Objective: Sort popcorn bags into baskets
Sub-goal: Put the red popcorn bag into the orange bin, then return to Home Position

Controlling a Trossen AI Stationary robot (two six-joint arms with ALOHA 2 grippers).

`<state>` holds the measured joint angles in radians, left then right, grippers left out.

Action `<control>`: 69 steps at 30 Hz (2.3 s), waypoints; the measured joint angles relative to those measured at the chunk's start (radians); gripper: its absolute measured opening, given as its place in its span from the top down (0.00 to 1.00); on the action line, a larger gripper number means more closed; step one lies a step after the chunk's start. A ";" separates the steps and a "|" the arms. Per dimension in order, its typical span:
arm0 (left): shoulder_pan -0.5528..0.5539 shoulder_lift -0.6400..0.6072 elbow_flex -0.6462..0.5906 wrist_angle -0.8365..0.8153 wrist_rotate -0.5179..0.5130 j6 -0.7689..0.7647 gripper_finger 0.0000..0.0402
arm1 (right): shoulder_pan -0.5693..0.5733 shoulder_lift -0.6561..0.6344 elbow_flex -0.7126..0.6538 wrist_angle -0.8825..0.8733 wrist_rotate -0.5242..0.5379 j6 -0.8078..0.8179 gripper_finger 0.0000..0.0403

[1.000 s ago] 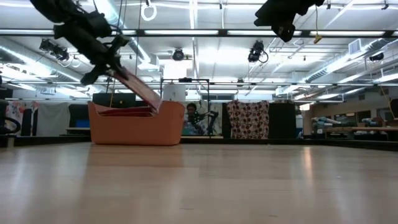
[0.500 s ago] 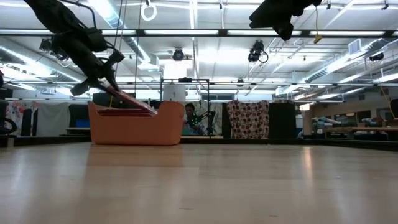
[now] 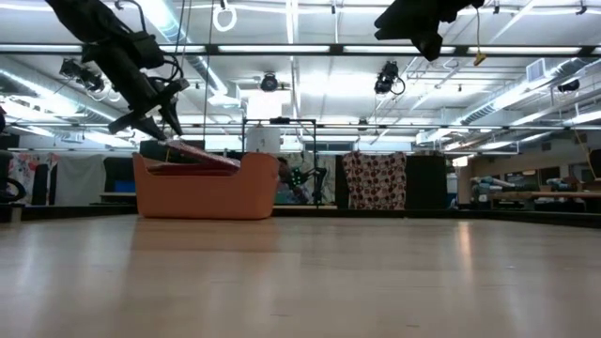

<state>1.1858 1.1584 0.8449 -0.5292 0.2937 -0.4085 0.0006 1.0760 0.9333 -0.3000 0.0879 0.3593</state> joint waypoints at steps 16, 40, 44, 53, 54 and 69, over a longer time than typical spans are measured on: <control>-0.090 -0.053 0.006 0.076 0.172 0.102 0.59 | 0.005 0.000 0.000 -0.001 -0.003 -0.001 0.78; -0.498 -0.514 -0.170 0.295 -0.061 -0.144 0.65 | -0.029 -0.223 -0.273 0.164 -0.078 0.093 0.78; -0.585 -0.564 -0.273 0.390 -0.130 -0.244 0.65 | -0.028 -0.292 -0.346 0.193 -0.078 0.132 0.78; -0.752 -0.606 -0.431 0.539 -0.276 -0.392 0.65 | -0.028 -0.476 -0.503 0.219 -0.028 0.241 0.78; -0.767 -0.606 -0.443 0.551 -0.290 -0.399 0.65 | -0.028 -0.494 -0.514 0.220 -0.027 0.252 0.78; -0.900 -0.605 -0.603 0.622 -0.371 -0.532 0.65 | -0.028 -0.701 -0.602 0.225 -0.026 0.304 0.78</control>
<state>0.2861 0.5537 0.2421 0.0927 -0.0775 -0.9401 -0.0277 0.3745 0.3316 -0.0753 0.0616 0.6636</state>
